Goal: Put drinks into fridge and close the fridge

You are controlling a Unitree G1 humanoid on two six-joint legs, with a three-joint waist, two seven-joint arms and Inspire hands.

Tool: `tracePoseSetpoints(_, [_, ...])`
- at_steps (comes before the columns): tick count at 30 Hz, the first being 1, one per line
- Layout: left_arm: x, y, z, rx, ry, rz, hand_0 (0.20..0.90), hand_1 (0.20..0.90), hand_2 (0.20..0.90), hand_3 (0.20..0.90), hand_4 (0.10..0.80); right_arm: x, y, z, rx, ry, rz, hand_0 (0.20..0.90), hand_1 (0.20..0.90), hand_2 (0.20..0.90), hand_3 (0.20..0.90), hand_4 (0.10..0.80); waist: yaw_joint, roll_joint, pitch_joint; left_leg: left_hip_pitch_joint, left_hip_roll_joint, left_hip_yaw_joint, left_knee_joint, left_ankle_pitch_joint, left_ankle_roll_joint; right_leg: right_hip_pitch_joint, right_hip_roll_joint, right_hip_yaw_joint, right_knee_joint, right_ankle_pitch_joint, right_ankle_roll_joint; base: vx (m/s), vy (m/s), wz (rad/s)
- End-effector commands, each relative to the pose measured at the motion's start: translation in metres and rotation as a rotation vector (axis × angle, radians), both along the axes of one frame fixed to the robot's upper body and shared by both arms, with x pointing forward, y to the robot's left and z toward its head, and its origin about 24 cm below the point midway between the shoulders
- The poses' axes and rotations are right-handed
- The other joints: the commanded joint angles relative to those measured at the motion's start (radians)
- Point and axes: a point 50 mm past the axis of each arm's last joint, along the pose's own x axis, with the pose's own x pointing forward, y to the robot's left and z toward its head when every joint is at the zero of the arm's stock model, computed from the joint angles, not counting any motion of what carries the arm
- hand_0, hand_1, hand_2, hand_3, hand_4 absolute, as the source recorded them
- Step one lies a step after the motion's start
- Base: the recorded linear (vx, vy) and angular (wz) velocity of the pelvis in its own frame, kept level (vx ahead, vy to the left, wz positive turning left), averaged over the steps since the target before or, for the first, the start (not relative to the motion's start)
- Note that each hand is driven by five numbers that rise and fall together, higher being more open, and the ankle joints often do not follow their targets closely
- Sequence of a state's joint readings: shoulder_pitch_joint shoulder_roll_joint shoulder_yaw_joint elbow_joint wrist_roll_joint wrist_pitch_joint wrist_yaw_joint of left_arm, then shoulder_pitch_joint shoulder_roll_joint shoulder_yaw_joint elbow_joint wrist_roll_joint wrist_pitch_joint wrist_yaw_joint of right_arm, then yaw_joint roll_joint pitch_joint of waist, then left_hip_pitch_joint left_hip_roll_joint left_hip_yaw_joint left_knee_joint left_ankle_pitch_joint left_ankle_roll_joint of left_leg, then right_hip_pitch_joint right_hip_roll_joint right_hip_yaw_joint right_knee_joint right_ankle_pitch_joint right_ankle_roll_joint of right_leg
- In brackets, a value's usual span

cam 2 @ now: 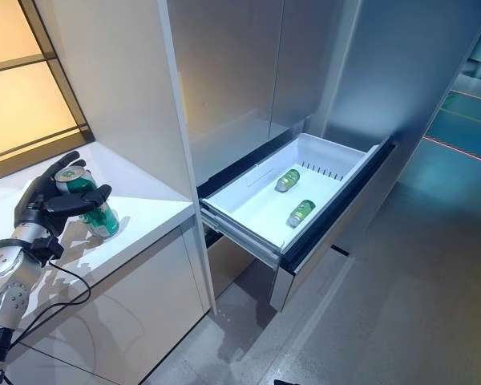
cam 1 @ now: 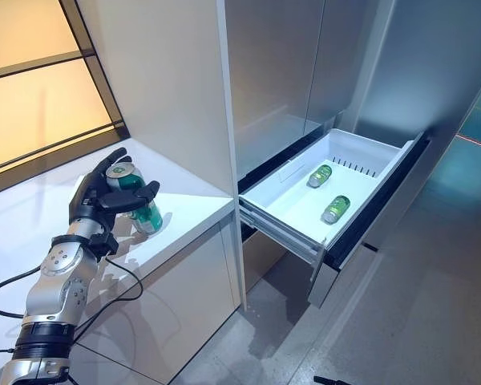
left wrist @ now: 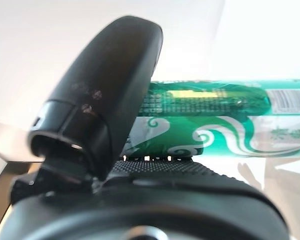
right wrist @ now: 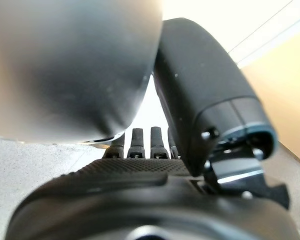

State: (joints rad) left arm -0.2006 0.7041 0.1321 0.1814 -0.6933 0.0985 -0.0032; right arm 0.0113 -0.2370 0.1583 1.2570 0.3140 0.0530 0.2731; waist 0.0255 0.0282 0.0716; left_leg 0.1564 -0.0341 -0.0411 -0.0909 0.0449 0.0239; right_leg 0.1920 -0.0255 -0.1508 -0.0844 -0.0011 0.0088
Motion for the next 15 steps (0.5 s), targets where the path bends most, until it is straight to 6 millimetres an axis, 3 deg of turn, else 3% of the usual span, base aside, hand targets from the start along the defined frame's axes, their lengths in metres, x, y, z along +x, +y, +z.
tracePoseSetpoints(1, [0.021,-0.003,0.08,0.027,-0.32,-0.011,0.498,0.498,0.498,0.431,0.331,0.002,-0.009,0.002,-0.011,0.005,0.009,0.9,0.9,0.9,0.9,0.8,-0.009,0.017,-0.014,0.045,-0.025,0.072,0.023,-0.112,0.014,-0.032,0.015,0.055,0.075,-0.062,0.04,0.014,0.006,-0.05])
tracePoseSetpoints(2, [0.021,-0.004,0.08,0.026,-0.323,-0.015,0.498,0.498,0.498,0.431,0.331,0.002,-0.009,0.002,-0.011,0.004,0.007,0.9,0.9,0.9,0.9,0.8,-0.01,0.017,-0.014,0.045,-0.025,0.072,0.024,-0.112,0.014,-0.032,0.015,0.056,0.075,-0.062,0.04,0.018,0.005,-0.07])
tracePoseSetpoints(3, [0.021,-0.005,0.08,0.025,-0.327,-0.022,0.3,0.3,0.3,0.2,0.1,0.002,-0.009,0.002,-0.01,0.004,0.007,0.9,0.9,0.9,0.9,0.8,-0.01,0.016,-0.014,0.046,-0.025,0.072,0.023,-0.113,0.014,-0.032,0.015,0.057,0.076,-0.062,0.04,0.015,0.002,-0.07])
tracePoseSetpoints(8, [0.022,-0.009,0.082,0.019,-0.347,-0.039,0.3,0.3,0.3,0.2,0.1,0.002,-0.009,0.002,-0.009,0.0,0.009,0.9,0.9,0.9,0.9,0.8,-0.013,0.016,-0.014,0.046,-0.026,0.072,0.022,-0.113,0.015,-0.033,0.016,0.061,0.075,-0.061,0.041,0.009,0.001,-0.07])
tracePoseSetpoints(15, [0.016,-0.017,0.105,-0.085,-0.537,-0.082,0.3,0.3,0.3,0.2,0.1,0.005,-0.007,0.002,0.001,-0.021,0.012,0.9,0.9,0.9,0.9,0.8,-0.015,0.014,-0.016,0.047,-0.024,0.075,0.02,-0.113,0.014,-0.032,0.016,0.064,0.074,-0.061,0.04,0.001,-0.001,-0.01])
